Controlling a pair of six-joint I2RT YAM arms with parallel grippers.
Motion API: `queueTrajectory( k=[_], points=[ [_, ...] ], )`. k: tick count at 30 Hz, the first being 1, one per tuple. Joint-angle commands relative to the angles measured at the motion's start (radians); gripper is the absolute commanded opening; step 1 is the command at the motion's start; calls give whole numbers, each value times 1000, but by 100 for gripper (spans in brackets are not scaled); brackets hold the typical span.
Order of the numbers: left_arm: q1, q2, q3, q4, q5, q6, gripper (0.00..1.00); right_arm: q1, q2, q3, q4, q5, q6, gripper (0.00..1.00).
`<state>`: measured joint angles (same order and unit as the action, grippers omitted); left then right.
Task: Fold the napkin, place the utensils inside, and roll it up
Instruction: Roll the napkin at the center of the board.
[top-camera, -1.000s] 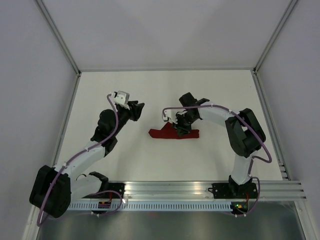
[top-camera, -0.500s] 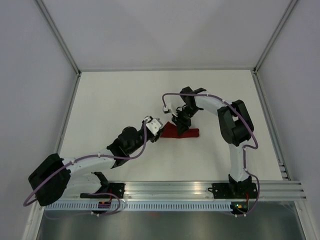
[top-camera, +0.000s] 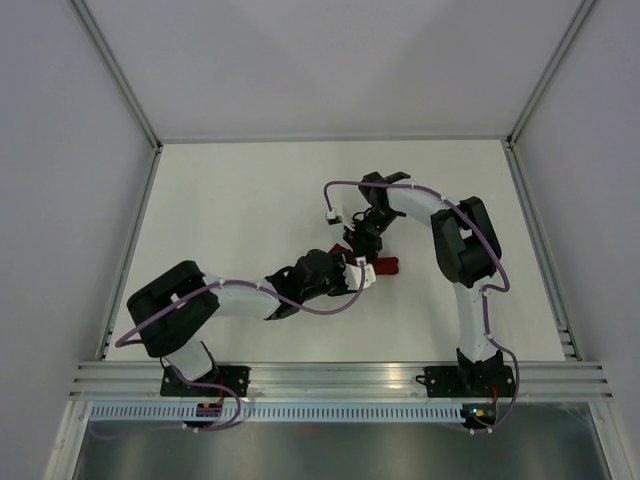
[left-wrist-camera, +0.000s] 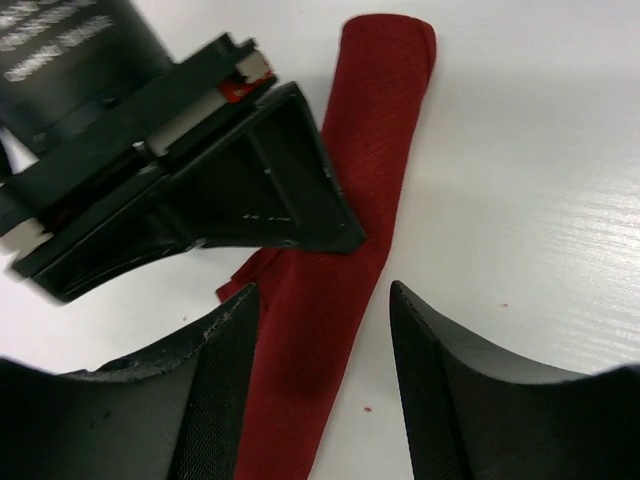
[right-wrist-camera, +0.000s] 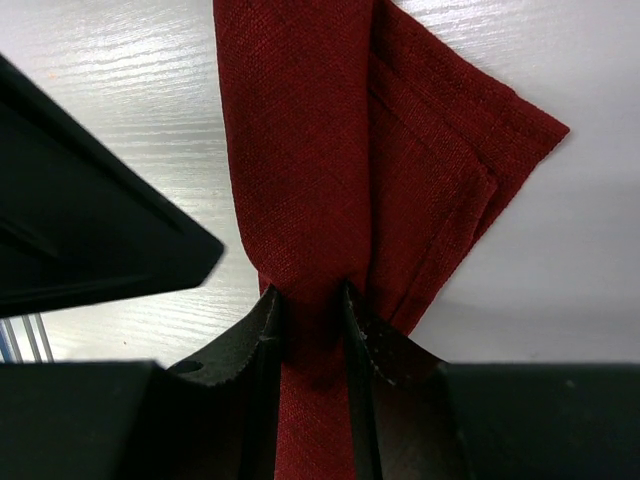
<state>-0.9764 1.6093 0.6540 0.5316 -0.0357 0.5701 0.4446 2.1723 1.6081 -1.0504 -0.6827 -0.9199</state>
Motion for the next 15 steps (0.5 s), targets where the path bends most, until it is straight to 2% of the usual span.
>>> queueTrajectory(
  k=[1, 15],
  points=[
    [7, 61, 70, -45, 77, 99, 61, -6, 89, -39, -28, 161, -27, 4],
    [70, 159, 141, -84, 148, 53, 61, -7, 98, -31, -25, 158, -13, 6]
  ],
)
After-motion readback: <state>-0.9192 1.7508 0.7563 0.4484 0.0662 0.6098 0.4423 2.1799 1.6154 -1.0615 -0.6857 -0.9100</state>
